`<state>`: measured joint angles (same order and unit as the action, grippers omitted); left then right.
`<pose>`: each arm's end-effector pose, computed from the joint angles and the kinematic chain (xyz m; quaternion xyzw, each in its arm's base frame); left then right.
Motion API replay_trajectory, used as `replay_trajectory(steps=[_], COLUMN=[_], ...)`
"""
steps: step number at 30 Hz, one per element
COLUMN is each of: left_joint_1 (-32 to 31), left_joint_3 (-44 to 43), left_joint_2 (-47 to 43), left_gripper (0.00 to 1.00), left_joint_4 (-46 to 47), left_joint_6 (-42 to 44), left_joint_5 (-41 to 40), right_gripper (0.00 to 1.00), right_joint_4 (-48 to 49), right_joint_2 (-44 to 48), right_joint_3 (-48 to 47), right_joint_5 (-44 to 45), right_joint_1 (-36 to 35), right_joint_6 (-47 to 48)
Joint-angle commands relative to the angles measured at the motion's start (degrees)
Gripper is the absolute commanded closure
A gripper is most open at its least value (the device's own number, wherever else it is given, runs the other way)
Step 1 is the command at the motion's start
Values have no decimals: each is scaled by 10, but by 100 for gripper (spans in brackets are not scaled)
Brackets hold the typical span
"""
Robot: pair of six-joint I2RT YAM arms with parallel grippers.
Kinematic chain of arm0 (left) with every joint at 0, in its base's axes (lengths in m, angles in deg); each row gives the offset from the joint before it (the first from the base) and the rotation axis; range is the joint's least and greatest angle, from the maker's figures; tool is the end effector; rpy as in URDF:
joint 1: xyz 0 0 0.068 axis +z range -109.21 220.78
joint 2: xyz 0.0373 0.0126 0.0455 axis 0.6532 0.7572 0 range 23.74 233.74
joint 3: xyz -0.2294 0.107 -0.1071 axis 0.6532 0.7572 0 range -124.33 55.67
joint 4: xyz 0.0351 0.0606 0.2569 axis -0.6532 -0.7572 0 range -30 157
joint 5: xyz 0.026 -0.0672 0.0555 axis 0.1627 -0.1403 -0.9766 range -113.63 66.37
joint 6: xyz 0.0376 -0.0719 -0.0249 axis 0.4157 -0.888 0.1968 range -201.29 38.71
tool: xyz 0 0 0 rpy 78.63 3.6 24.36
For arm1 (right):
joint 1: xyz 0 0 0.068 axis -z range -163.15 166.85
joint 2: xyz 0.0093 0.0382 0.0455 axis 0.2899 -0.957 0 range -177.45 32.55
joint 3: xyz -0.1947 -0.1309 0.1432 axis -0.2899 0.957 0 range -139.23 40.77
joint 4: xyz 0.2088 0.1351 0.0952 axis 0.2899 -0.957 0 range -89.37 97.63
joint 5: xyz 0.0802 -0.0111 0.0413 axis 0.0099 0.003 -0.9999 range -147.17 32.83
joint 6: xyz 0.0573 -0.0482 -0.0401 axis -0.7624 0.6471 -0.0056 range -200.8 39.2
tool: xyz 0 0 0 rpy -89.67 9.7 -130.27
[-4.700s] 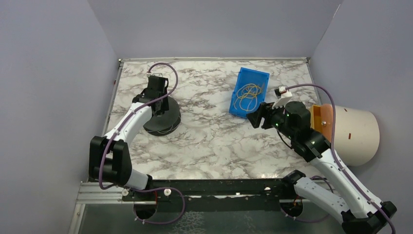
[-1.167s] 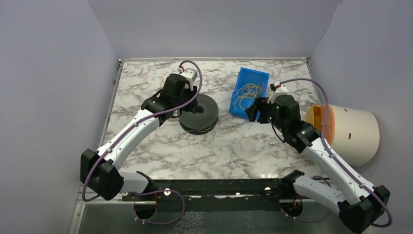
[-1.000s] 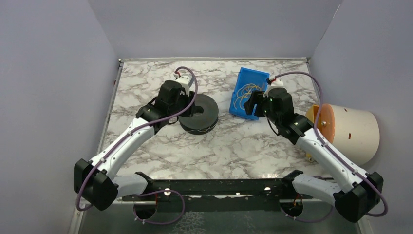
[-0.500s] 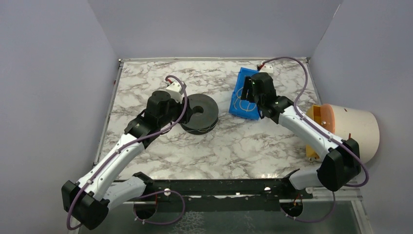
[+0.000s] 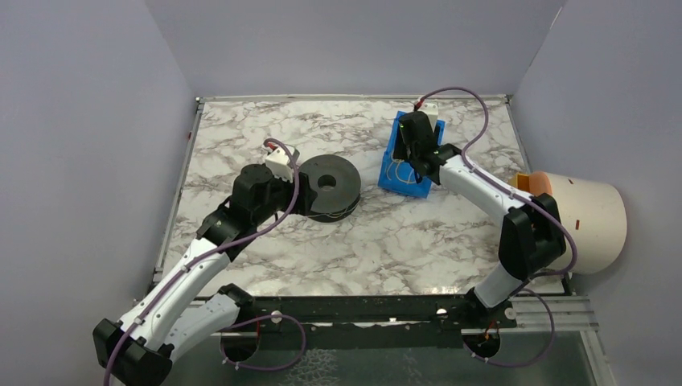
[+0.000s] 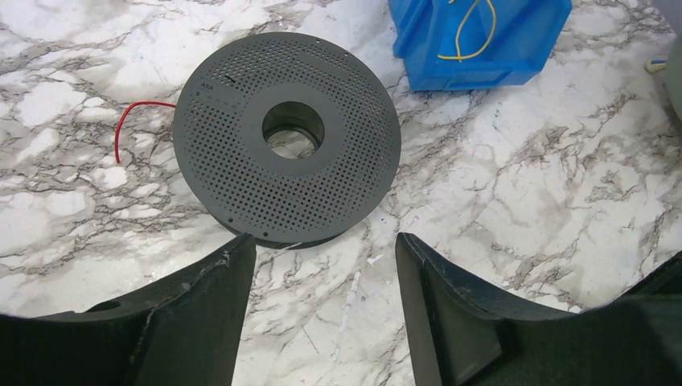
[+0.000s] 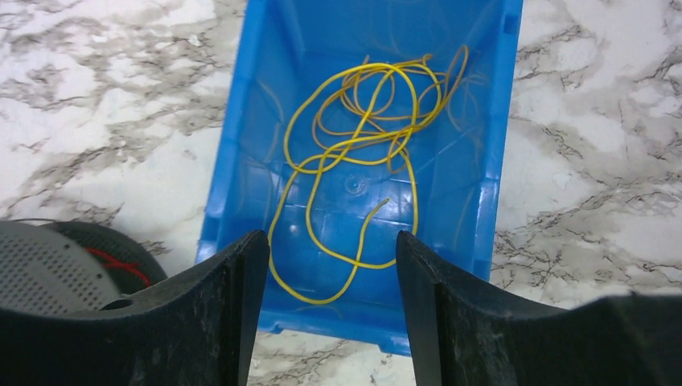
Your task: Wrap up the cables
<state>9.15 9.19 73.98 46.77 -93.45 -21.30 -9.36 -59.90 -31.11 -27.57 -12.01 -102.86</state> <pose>0.2020 -0.1280 0.3012 0.1527 0.8245 -0.2189 0.4989 0.3653 0.1591 0.2631 0.0613 0.8725 -0.0233 0.4842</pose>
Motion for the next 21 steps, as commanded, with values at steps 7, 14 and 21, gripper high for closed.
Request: replay_trajectory(steps=[7,14,21], left_joint_1=[-3,-3,-3], left_joint_3=[9,9,11], left_joint_2=[-39,-48,-51], left_gripper=[19,1,1], left_joint_4=[14,16,15], left_joint_6=[-3,-4,-3], left_joint_5=[-55,-65,-66], right_gripper=[41,44,46], right_joint_4=[-18,-15,-11], right_joint_2=[-76,-117,-163], right_joint_3=[-48,-72,-104], right_joint_5=[14,18,7], right_joint_1=[38,58,74], right_joint_6=[-39,-61,-98])
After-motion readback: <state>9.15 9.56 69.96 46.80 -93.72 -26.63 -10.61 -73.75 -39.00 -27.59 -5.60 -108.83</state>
